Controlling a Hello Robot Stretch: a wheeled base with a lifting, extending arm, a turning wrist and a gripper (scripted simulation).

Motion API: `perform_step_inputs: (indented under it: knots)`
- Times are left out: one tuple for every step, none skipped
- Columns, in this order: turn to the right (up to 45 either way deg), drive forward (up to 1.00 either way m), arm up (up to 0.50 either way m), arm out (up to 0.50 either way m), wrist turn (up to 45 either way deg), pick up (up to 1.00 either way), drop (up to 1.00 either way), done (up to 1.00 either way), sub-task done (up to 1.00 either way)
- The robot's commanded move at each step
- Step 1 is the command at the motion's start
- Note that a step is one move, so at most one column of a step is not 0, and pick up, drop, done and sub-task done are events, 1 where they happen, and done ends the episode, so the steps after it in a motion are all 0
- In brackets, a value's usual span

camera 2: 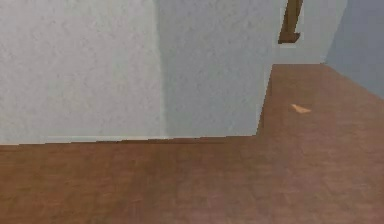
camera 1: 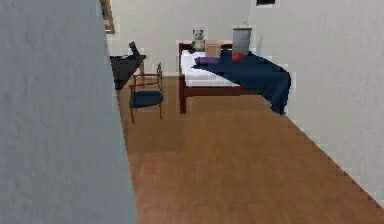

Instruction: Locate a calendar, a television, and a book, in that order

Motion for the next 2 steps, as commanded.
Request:
perform_step_inputs:
  knots:
    - [0.0,1.0,0.0,0.0,0.0,0.0,0.0,0.0,0.0]
    - [-9.0,0.0,0.0,0.0,0.0,0.0,0.0,0.0,0.0]
